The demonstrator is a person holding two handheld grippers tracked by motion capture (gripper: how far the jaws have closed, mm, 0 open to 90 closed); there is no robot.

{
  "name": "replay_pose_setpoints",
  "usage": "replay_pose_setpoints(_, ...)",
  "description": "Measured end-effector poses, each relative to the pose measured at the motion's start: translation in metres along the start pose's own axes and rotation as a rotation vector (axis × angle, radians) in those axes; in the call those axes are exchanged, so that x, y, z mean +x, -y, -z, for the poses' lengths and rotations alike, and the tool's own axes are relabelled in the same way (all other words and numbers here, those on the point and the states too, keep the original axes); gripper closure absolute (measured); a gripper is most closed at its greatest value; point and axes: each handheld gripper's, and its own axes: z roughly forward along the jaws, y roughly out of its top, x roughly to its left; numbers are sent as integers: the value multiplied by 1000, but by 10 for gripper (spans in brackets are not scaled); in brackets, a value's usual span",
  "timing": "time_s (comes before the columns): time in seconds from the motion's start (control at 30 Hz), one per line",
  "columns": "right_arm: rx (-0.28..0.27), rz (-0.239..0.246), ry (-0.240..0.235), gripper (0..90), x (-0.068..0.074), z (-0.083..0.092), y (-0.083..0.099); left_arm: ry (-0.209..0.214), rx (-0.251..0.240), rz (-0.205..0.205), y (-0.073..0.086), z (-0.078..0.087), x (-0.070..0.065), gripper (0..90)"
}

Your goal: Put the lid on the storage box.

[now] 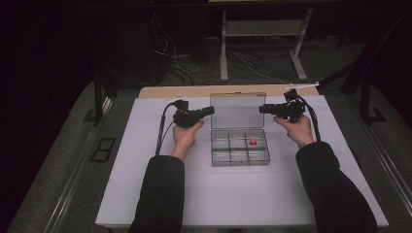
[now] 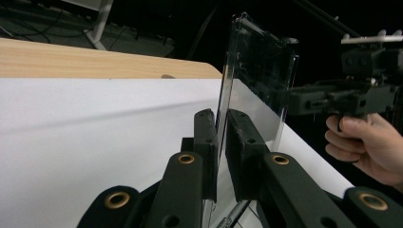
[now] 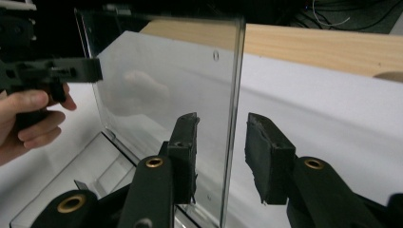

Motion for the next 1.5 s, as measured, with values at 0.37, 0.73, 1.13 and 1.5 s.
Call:
replay_pose_setpoints(0.37,-35,41,8,665,8,3,-25,1,2,-11,0,0,-1,812)
replay_pose_setpoints(0.73,-42,36,-13,741,2,3,-24,0,-2,-11,0,0,-2,805)
replay_pose_setpoints(1.13,-45,57,-22,741,9,11,-22,16,8,-15,-1,3,-6,760)
replay_pose_setpoints(1.5,-50,93,-32,725,21,24,-15,49,-9,0,0,12,-17,573)
